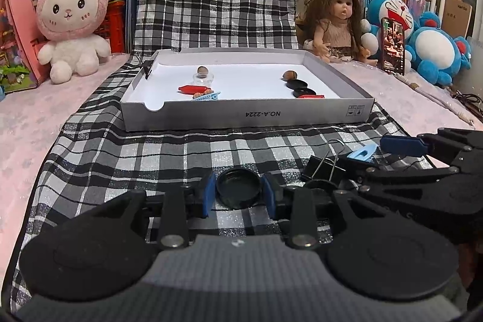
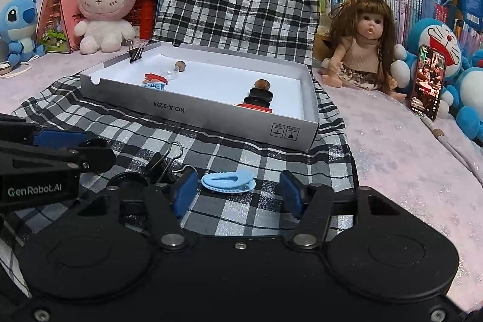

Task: Organize rigid objects
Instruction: 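Grasp the black lid with the left tool while the right tool grasps the blue hair clip, then carry the black lid and blue hair clip in both tools over the box, then open both tools to drop the lid and hair clip into the box, then withdraw both open tools from the box toward the remaining cloth items, then grasp another black lid with the left tool while the right tool grasps the black binder clip, then carry the black lid and binder clip in both tools over the box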

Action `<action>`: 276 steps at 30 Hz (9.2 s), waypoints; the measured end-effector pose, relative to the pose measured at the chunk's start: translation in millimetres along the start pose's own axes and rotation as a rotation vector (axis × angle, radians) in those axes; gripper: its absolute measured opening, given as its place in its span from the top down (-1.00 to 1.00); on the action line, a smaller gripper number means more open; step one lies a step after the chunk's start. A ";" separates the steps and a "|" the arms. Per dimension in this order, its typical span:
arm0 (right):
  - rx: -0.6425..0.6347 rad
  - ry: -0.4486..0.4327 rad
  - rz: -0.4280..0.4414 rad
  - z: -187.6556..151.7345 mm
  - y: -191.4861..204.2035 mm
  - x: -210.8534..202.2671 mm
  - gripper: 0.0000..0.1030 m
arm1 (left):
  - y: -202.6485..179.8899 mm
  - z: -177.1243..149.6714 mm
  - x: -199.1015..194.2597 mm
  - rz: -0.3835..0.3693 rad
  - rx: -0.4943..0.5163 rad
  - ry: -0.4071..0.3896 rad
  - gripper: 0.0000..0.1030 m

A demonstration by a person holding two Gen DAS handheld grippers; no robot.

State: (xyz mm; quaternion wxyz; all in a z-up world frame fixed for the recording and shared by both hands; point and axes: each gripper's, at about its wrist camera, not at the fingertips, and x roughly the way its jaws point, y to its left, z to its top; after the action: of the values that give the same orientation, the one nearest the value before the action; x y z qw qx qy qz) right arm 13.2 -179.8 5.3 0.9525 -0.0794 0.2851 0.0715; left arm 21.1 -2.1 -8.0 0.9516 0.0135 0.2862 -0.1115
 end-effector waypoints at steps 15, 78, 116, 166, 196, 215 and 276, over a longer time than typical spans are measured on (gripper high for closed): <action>0.010 -0.037 0.025 -4.8 0.8 -2.7 0.27 | 0.0 -2.1 -0.6 0.005 -0.035 -0.027 0.26; 0.330 0.220 0.077 156.3 -88.5 216.7 0.28 | 54.8 176.8 191.9 0.024 -0.199 0.133 0.24; 0.289 0.198 0.089 151.0 -76.3 214.8 0.21 | 59.2 166.6 186.7 0.046 -0.179 0.140 -0.33; 0.006 -0.073 0.242 52.7 -55.7 8.6 -0.48 | 10.5 57.7 -8.7 -0.062 -0.005 -0.067 -1.00; -0.151 -0.016 0.289 2.1 -50.4 -4.5 -0.24 | -29.4 -0.1 -11.9 -0.110 0.036 0.031 0.27; -0.207 0.005 0.106 7.8 -30.0 9.0 -0.27 | 8.1 9.4 -8.1 -0.002 -0.051 0.018 0.13; 0.133 -0.076 0.107 -3.1 -10.3 -12.1 0.57 | -6.0 0.3 -3.0 0.001 -0.013 -0.021 0.28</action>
State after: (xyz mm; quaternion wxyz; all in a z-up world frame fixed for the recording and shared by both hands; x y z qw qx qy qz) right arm 3.4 -191.5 10.6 0.9606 0.0021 0.2568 0.1061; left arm 17.5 -7.3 -5.9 0.9546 0.0063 0.2769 -0.1094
